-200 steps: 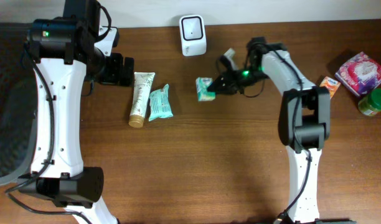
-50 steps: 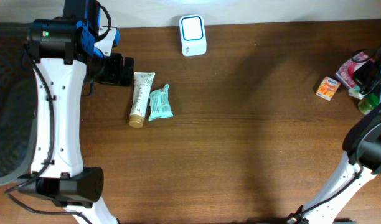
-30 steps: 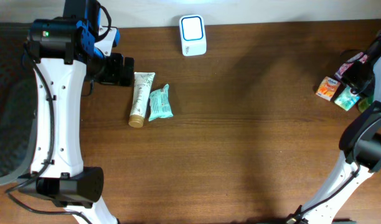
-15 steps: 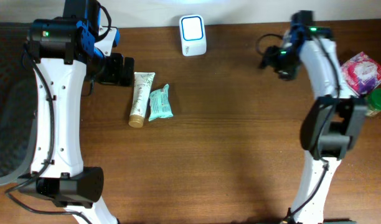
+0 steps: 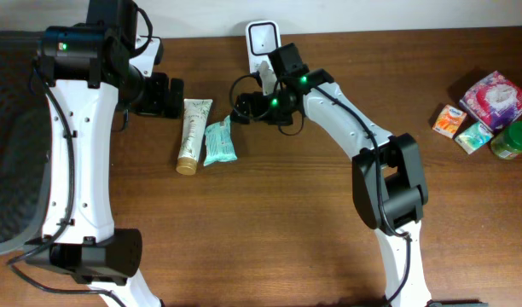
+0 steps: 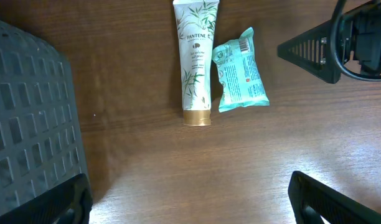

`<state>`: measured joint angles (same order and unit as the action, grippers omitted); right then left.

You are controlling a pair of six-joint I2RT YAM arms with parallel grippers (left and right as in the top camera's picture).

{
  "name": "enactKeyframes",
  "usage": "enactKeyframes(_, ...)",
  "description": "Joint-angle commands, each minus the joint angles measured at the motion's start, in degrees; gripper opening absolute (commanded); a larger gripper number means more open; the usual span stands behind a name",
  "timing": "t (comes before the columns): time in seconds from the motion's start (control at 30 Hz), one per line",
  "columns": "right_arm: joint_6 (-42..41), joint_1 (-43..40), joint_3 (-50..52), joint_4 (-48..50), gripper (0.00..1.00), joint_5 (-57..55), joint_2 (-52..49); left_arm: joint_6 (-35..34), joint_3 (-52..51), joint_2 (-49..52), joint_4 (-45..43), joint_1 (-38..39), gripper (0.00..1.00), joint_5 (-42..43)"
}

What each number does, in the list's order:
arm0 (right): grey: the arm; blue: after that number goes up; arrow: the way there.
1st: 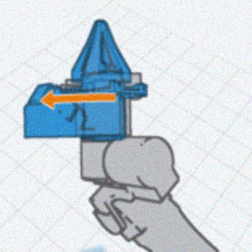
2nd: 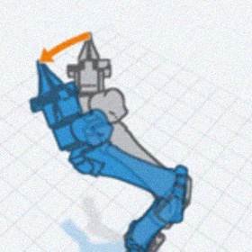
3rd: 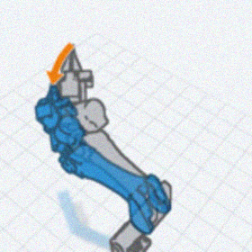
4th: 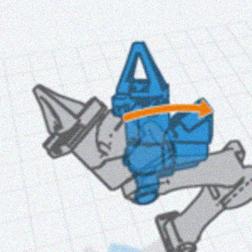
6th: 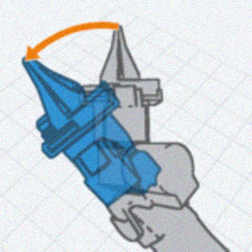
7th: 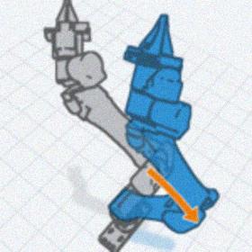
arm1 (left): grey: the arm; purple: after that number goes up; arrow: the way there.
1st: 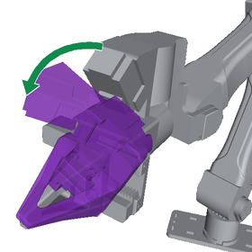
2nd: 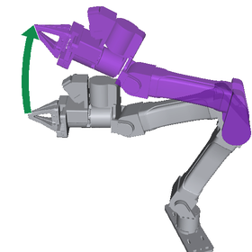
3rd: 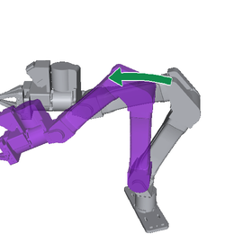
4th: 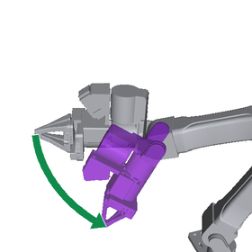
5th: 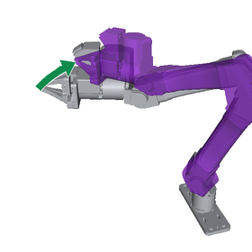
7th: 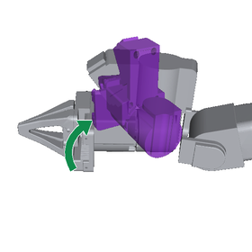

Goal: Scan the item barcode
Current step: 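Move the right gripper to the teal wipes pack and grasp it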

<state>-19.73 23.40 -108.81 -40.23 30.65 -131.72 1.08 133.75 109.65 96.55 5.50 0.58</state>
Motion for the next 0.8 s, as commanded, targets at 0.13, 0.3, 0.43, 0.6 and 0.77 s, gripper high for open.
enactKeyframes(0.13,-11.0,2.3,7.3,7.8,0.99,2.2,0.9,0.7,0.1,-0.5,0.0,0.1,0.99,-0.4)
enactKeyframes(0.3,-11.3,4.8,7.8,8.9,0.9,2.1,0.7,0.7,0.1,-0.5,0.0,0.1,0.99,-0.4)
enactKeyframes(0.43,-15.3,5.6,7.8,9.8,0.87,1.9,-0.8,0.7,0.1,-0.5,0.0,0.1,0.99,-0.4)
enactKeyframes(0.6,-17.3,7.3,7.8,12.2,0.78,5.1,-3.9,0.7,0.1,-0.5,0.0,0.1,0.99,-0.4)
enactKeyframes(0.77,-19.8,8.1,7.8,12.1,0.49,6.1,-4.6,0.7,0.1,-0.5,0.0,0.1,0.99,-0.4)
